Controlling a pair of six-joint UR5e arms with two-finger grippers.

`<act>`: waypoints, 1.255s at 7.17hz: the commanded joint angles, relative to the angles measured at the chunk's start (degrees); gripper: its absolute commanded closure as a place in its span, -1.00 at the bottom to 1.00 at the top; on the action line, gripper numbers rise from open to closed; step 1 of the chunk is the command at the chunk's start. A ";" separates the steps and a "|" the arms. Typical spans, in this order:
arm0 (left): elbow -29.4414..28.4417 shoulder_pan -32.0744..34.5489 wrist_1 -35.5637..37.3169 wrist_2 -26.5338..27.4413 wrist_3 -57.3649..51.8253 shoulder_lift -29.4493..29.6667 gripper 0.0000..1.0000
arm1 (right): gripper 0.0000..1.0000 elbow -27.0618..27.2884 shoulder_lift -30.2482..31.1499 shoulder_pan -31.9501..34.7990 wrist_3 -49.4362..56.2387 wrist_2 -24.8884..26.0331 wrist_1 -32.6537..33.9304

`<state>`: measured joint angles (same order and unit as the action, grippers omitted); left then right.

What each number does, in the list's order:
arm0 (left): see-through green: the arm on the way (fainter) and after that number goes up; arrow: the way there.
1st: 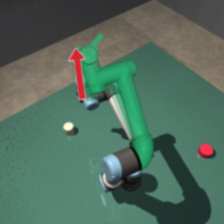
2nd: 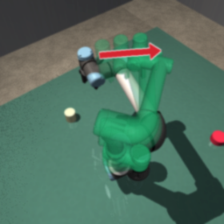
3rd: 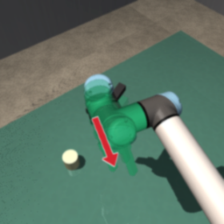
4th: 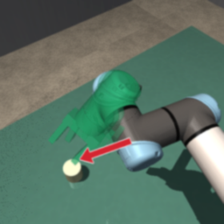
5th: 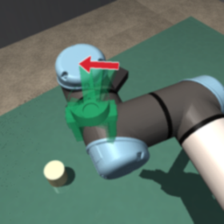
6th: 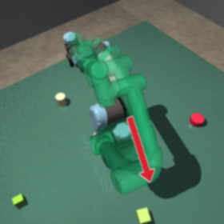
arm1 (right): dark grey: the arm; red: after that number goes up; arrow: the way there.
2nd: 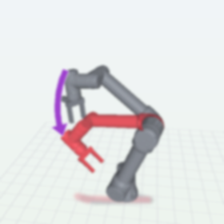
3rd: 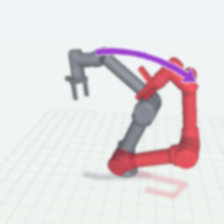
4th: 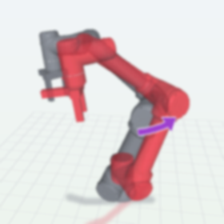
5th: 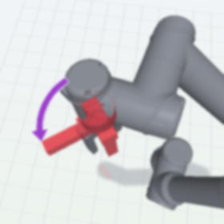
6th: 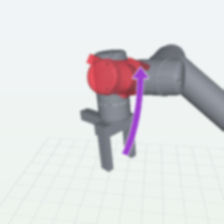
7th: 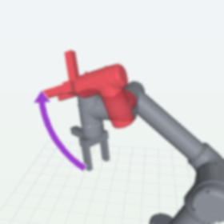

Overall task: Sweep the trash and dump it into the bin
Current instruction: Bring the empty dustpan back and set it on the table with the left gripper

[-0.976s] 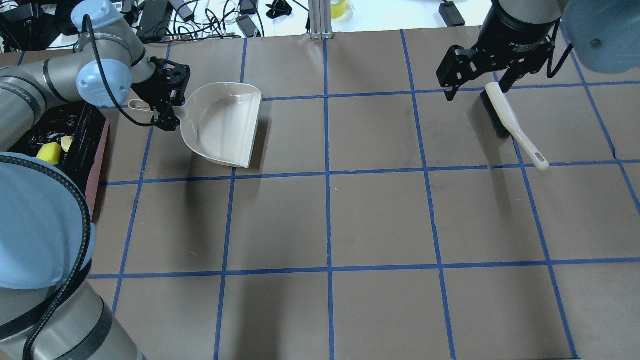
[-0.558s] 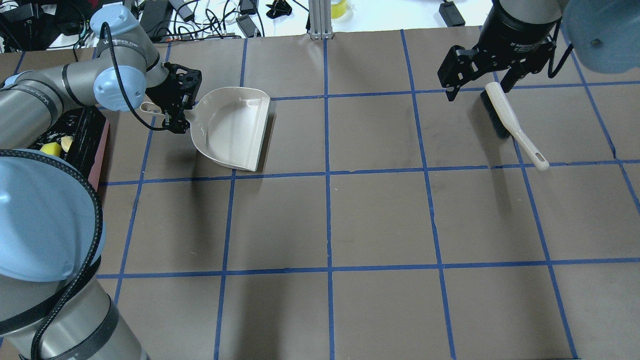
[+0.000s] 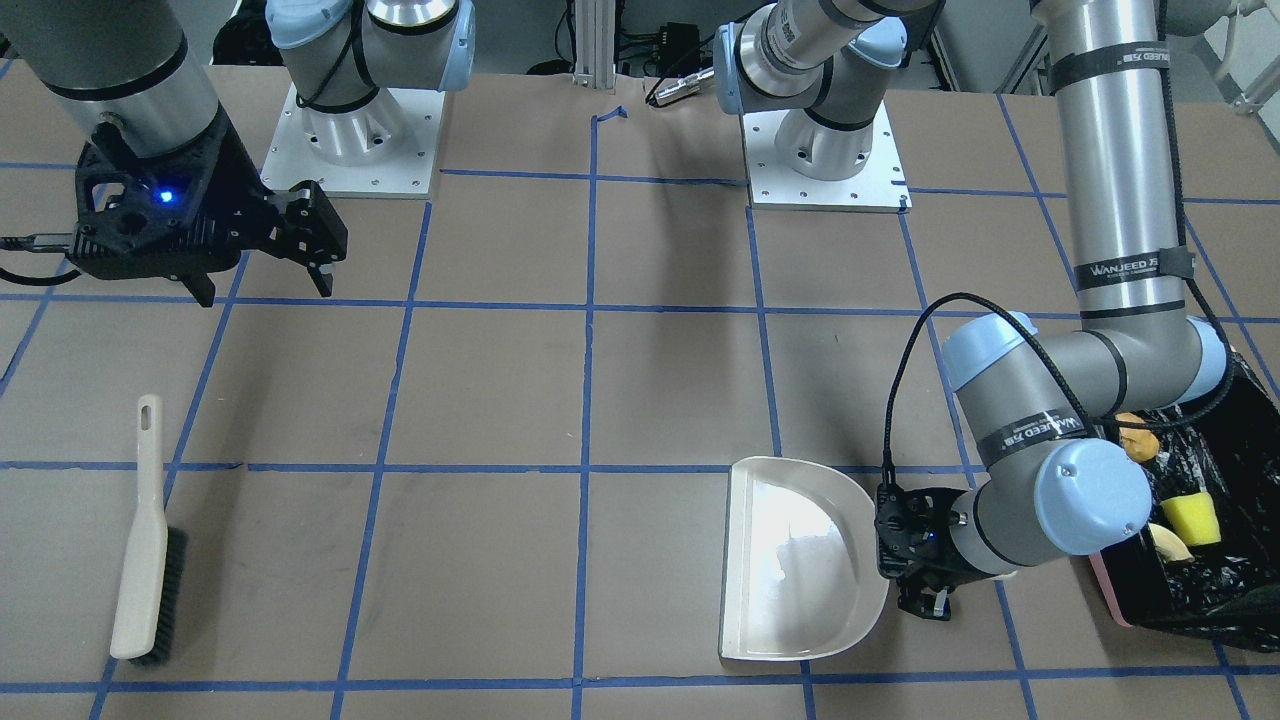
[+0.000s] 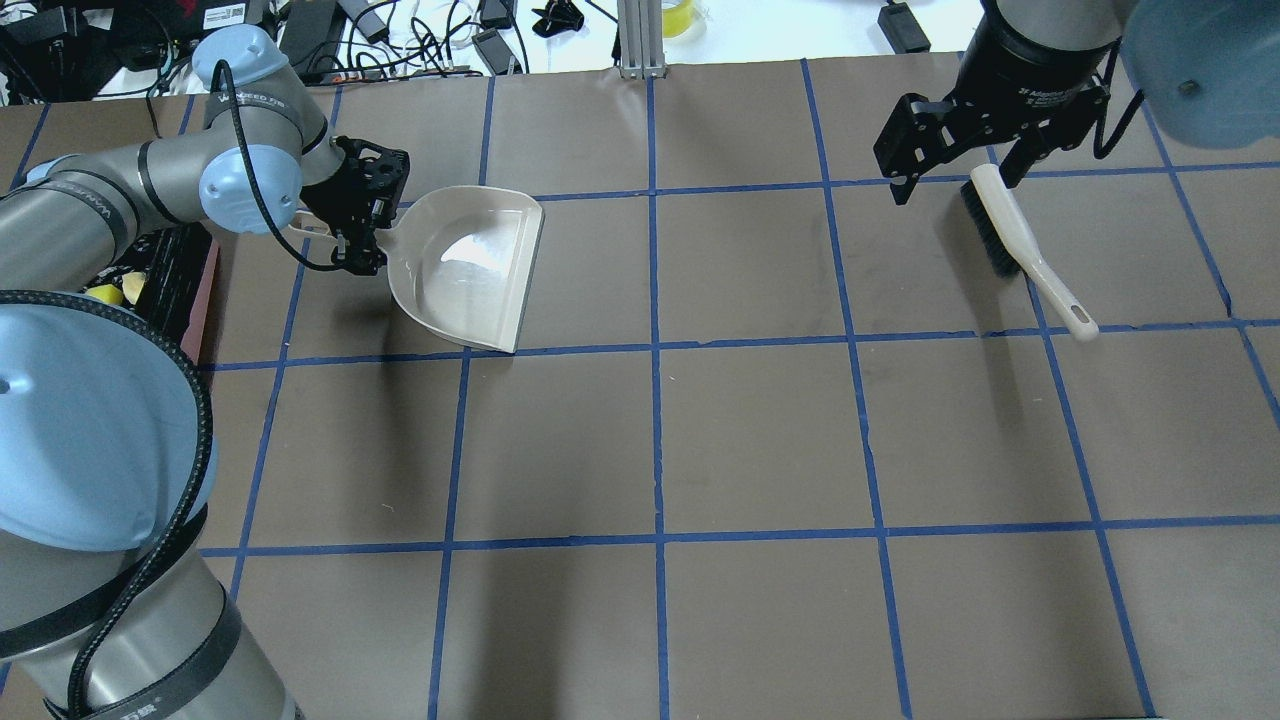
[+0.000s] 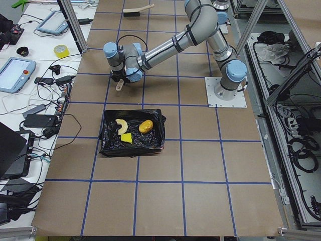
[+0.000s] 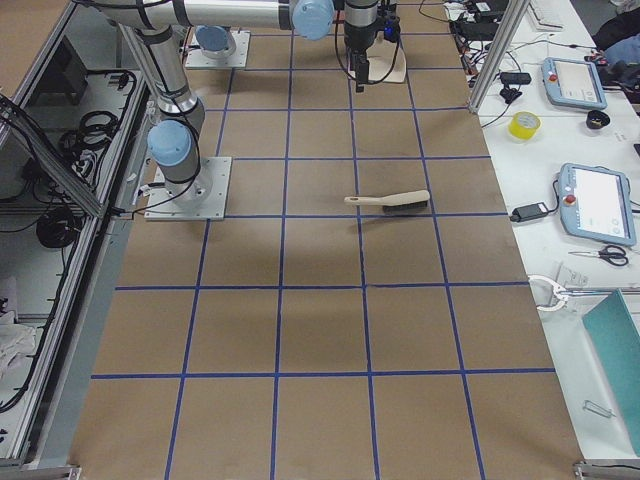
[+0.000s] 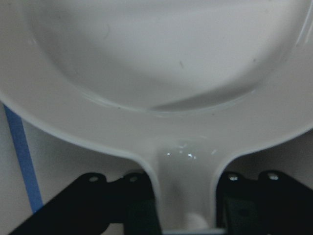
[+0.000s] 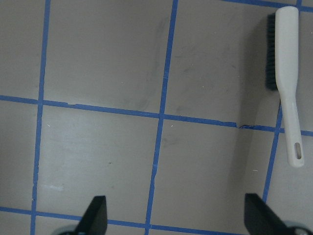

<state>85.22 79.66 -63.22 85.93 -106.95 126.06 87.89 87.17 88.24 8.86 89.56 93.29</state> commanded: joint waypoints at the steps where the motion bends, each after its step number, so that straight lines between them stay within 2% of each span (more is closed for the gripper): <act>1: 0.47 0.49 0.20 -0.15 5.39 -1.24 0.11 | -1.00 0.53 -0.07 0.00 -0.07 0.27 0.05; 2: 0.30 1.54 0.03 -0.24 7.61 -2.73 0.10 | -1.00 0.53 -0.07 0.00 -0.07 -0.17 0.14; 4: 0.22 5.49 -2.07 -2.00 21.09 -7.21 0.07 | -1.00 0.62 -0.15 0.00 -0.15 -0.61 0.14; 5: 0.30 6.90 -4.26 -1.65 22.39 -8.97 0.04 | -1.00 0.62 -0.24 0.00 -0.15 -0.61 0.31; 9: 0.74 6.82 -5.50 -1.64 22.13 -9.95 0.00 | -1.00 0.62 -0.16 0.00 -0.15 -0.52 0.31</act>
<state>85.86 86.32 -68.08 84.35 -85.29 116.45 88.51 86.96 88.24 8.70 89.02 93.56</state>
